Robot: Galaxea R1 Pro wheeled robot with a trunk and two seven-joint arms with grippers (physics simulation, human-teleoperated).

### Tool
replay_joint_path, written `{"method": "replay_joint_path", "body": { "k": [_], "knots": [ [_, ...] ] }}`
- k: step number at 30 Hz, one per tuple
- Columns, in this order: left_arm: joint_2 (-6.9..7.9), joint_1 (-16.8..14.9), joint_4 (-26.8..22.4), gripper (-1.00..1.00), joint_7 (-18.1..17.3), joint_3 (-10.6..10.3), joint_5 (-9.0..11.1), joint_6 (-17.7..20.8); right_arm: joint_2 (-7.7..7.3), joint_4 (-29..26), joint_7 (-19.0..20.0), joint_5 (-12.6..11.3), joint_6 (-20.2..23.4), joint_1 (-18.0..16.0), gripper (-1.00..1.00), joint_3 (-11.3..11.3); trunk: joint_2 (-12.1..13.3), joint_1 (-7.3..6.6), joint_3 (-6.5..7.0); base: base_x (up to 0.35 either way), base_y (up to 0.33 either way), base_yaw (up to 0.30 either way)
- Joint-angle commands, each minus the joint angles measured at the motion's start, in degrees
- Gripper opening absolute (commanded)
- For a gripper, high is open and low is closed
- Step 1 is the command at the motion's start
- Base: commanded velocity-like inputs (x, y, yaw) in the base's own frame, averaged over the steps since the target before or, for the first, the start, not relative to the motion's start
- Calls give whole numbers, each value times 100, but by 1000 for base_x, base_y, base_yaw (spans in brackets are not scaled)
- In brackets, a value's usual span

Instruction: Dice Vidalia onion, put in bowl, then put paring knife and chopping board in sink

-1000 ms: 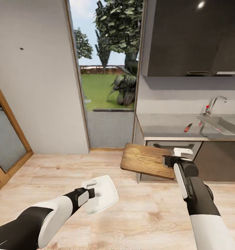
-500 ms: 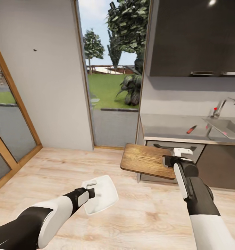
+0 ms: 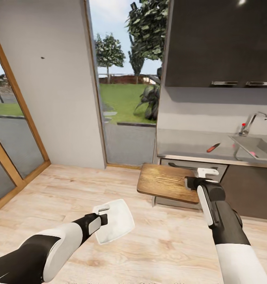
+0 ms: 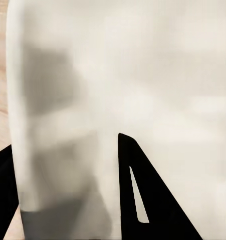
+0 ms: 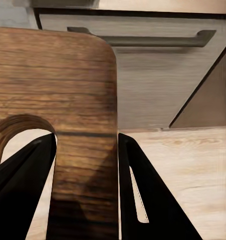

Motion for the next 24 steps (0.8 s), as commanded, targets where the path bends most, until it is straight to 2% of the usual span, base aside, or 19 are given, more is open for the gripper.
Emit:
{"method": "replay_joint_path", "body": {
  "k": [1,10,24],
  "knots": [
    [-4,-10,10,-100,15,-39,39,9,-5,-6,-21,-19,25,-4,-100,3,-12,2,-11,-78,-309,3],
    [-4,-10,10,-100,15,-39,41,9,-7,-6,-22,-17,25,-4,-100,3,-12,2,-11,-71,-310,0],
    [-4,-10,10,-100,15,-39,39,9,-5,-6,-21,-17,25,-4,-100,16,-12,2,-11,-6,-310,0]
  ]
}}
